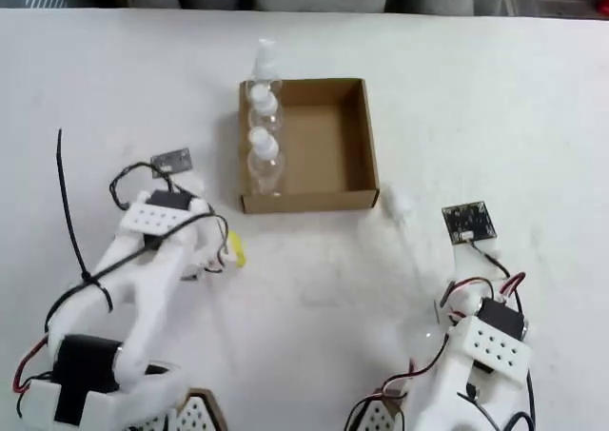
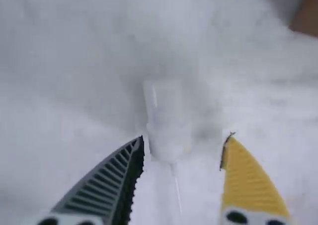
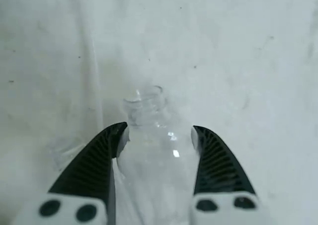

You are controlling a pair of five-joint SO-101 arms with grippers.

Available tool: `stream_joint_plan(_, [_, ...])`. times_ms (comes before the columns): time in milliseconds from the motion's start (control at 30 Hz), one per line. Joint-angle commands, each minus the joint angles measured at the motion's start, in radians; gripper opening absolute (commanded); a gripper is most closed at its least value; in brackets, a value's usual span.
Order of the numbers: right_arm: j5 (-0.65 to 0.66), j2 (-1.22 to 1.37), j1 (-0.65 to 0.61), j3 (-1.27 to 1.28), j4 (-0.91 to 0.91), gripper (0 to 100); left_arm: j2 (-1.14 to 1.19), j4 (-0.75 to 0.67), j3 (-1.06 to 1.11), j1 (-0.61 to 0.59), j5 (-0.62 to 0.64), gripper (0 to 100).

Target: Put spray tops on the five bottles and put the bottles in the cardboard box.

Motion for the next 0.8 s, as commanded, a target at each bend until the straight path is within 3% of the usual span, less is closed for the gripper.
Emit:
stream_joint_plan(0, [0.008, 0.012, -0.002, 0.002, -0.007, 1.7, 0.079, -0.097, -0.008, -0.021, 0.006, 12])
stream_joint_plan(100, [0.008, 0.012, -0.002, 0.002, -0.007, 1.7, 0.148, -0.123, -0.017, -0.021, 0.005, 8])
stream_joint_plan(300, [0.008, 0.012, -0.002, 0.002, -0.007, 1.7, 0.163, -0.118, -0.023, -0.021, 0.003, 11])
stream_joint_plan(433, [0.008, 0.012, -0.002, 0.002, -0.007, 1.7, 0.163, -0.098, -0.026, -0.021, 0.003, 1])
stream_joint_plan(533, [0.008, 0.012, -0.002, 0.002, -0.007, 1.7, 0.162, -0.081, -0.032, -0.021, 0.002, 3])
stream_joint_plan(767, [0.008, 0.012, -0.002, 0.002, -0.008, 1.7, 0.035, -0.081, -0.041, -0.021, -0.193, 2])
